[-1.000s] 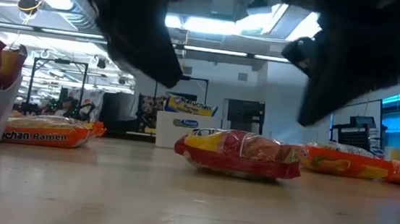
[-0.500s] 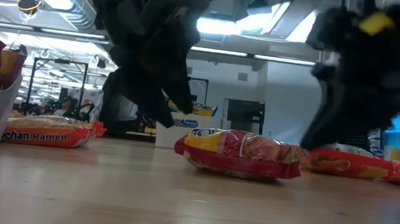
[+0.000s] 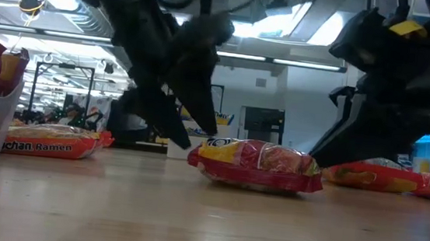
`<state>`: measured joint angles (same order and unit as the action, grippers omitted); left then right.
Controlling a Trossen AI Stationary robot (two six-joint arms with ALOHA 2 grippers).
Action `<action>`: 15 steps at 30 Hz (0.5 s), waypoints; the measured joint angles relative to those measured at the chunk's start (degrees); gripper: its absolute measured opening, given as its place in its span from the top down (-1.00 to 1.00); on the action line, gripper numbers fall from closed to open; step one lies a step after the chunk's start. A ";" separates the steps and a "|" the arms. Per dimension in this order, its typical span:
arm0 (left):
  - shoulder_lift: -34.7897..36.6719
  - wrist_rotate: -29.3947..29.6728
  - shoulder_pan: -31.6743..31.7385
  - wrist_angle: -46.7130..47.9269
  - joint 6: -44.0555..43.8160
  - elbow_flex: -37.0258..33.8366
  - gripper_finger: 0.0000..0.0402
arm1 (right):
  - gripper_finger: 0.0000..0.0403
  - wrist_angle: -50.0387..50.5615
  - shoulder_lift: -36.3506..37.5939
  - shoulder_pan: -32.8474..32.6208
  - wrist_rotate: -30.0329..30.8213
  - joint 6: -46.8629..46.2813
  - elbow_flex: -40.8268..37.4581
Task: Sort Maruchan noodles
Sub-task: Put the red noodle pack into the transparent bin
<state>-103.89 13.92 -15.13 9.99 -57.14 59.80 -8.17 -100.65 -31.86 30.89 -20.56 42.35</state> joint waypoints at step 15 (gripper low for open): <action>-5.30 -3.55 1.41 -10.64 -1.10 -0.05 -0.19 | 1.00 -5.89 -6.30 -0.04 -0.61 0.07 0.04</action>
<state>-109.19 10.37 -13.72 -0.65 -58.24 59.75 -14.06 -106.96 -31.89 30.29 -20.49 42.39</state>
